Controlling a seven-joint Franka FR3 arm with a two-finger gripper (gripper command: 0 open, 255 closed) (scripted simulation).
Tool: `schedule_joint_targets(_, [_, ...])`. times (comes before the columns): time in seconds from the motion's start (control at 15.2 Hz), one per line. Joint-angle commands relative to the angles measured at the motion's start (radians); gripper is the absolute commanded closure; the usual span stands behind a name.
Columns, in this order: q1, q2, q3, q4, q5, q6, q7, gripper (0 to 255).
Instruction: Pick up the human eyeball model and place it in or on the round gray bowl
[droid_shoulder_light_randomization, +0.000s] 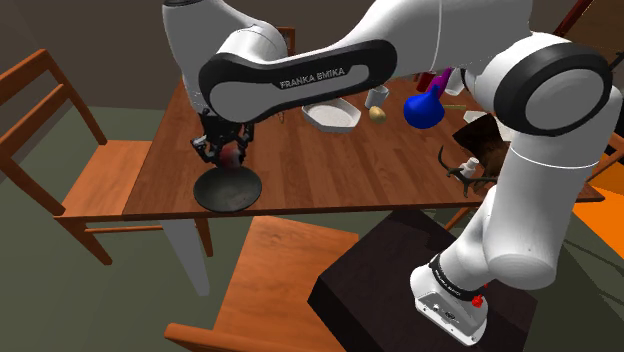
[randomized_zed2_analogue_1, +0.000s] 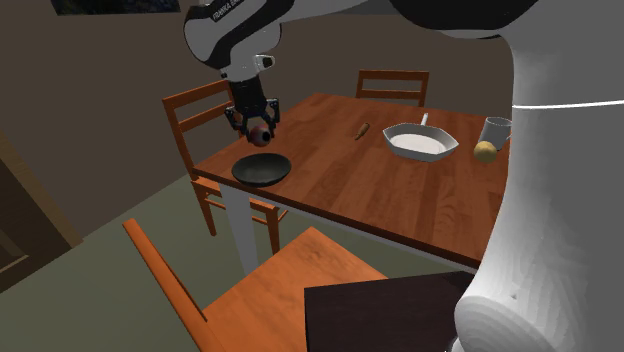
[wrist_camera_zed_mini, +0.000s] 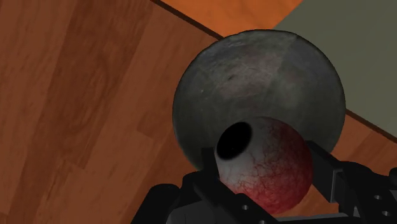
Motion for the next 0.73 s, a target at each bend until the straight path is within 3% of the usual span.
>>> schedule_joint_targets(0.0, [0.013,0.025,0.001,0.020,-0.008,0.001,0.017,255])
schedule_joint_targets(0.66, [0.014,0.067,-0.008,-0.056,-0.030,0.114,0.044,255])
